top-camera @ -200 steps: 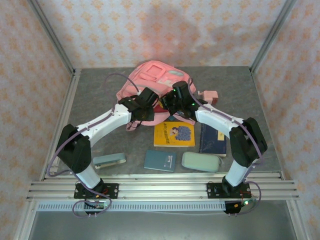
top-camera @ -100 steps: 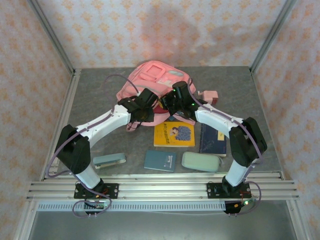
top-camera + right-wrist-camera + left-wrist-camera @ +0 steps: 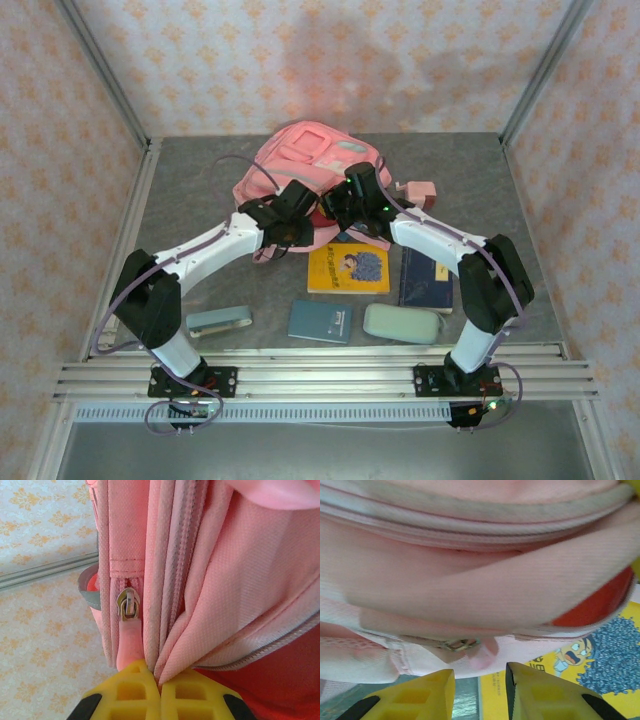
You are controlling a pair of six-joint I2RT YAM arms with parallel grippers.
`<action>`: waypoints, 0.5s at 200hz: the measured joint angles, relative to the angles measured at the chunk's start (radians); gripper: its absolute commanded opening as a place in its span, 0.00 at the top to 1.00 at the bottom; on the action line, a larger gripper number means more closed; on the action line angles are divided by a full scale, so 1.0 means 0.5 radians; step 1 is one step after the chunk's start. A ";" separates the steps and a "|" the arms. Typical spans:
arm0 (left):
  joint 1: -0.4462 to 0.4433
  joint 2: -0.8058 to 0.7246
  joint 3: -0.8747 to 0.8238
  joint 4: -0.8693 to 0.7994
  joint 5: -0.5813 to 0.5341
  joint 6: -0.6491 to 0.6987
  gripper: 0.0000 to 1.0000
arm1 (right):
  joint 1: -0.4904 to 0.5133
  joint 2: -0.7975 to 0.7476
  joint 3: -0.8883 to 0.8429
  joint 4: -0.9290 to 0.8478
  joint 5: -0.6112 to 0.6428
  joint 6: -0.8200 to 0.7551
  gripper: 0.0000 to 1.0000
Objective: Pack books, pencil case, and school supplies into a backpack
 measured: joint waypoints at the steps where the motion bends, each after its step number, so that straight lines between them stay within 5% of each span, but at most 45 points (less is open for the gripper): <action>1: 0.001 0.000 0.000 0.001 0.000 0.000 0.67 | 0.000 0.000 0.000 0.000 0.000 0.000 1.00; 100: -0.008 0.133 0.031 0.000 -0.122 -0.011 0.63 | 0.001 0.000 -0.011 0.041 -0.011 0.055 1.00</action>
